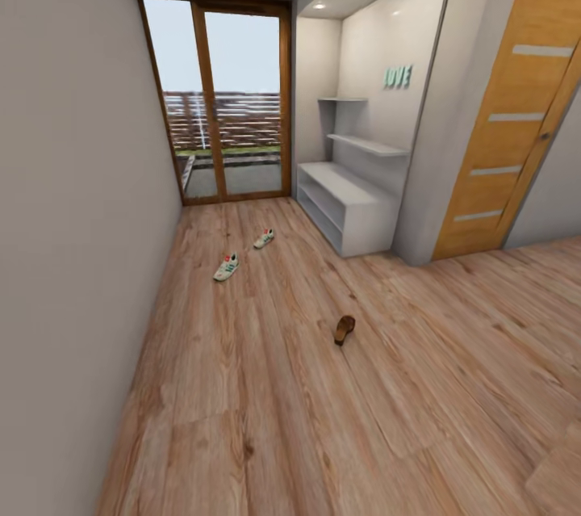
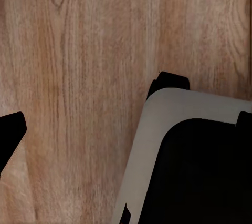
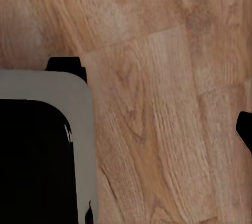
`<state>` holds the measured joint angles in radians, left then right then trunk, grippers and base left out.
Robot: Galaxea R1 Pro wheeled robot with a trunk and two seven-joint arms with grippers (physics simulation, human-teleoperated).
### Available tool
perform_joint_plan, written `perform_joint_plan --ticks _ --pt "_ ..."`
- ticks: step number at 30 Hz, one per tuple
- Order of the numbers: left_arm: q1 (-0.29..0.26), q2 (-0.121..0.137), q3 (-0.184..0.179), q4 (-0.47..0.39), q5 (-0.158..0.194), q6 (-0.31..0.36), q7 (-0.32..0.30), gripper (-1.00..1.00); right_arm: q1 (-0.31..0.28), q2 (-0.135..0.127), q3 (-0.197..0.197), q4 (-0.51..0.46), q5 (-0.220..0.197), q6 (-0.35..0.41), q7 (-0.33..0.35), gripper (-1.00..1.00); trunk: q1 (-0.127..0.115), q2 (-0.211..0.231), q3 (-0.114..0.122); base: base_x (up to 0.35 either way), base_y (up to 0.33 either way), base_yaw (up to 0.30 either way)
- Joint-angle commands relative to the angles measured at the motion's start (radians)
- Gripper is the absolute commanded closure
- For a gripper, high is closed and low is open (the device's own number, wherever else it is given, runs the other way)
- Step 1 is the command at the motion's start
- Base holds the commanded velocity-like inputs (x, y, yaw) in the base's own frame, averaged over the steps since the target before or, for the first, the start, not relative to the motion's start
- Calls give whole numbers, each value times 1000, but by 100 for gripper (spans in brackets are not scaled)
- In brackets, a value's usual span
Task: Pick up the two gym shoes and the two sandals from the corridor floor and place them onto the hallstand (shoe rack) in the corridor, making sure they are on the rack and not on the floor. Arrange them so the two gym shoes are next to each other and the two sandals are next to each other.
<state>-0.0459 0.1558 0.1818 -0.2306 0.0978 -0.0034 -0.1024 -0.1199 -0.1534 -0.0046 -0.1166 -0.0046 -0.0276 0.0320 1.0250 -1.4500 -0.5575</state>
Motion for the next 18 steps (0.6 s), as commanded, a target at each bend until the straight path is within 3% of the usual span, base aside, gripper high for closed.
perform_joint_plan --ticks 1,8,18 --pt "-1 0 0 0 0 -1 0 -100 0 0 0 0 0 0 0 -100 0 0 0 321 0 0" --pt "-11 -2 -1 -50 -1 -13 -1 -100 -5 -1 0 -82 0 -10 1 -100 0 0 0 283 0 0" --pt "-15 -2 0 -196 -1 -38 -1 -100 -24 -1 -1 -278 0 -13 -4 -100 0 0 0 75 0 0"
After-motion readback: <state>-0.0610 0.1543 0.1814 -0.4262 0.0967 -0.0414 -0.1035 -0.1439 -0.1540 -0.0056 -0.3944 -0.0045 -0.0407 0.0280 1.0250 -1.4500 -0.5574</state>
